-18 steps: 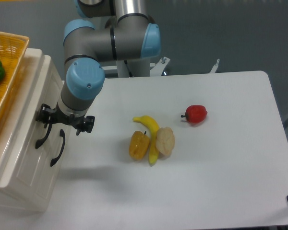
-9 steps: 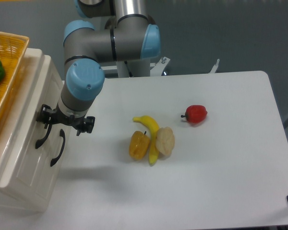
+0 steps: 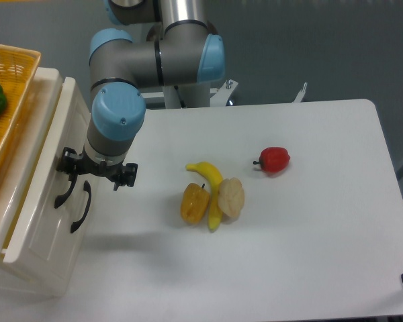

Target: Slide open the top white drawer

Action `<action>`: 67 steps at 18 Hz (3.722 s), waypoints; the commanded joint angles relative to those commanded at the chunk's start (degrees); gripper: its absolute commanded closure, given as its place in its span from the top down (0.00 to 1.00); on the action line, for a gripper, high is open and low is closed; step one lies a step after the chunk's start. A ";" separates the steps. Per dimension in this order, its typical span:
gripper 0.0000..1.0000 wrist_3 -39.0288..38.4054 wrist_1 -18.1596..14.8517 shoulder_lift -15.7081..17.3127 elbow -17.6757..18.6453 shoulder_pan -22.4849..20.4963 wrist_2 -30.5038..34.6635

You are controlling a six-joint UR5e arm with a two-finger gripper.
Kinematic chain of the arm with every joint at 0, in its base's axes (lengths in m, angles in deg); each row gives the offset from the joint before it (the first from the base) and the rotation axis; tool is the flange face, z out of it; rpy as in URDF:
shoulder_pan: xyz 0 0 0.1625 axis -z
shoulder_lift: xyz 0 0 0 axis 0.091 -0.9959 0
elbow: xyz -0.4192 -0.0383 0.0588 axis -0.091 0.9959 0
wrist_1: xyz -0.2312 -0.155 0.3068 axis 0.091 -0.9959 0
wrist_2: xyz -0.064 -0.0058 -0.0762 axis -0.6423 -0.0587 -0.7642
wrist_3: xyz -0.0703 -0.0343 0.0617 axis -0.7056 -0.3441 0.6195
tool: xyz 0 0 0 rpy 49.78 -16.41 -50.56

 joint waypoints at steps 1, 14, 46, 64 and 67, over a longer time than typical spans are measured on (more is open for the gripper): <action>1.00 0.00 0.00 0.00 -0.17 -0.18 0.00; 1.00 0.44 -0.26 0.53 -0.18 -2.81 1.76; 1.00 9.93 -0.97 1.41 -0.35 -9.23 5.63; 1.00 14.85 -0.97 1.14 -0.97 -13.62 7.21; 1.00 14.94 -0.97 1.05 -0.97 -14.32 7.12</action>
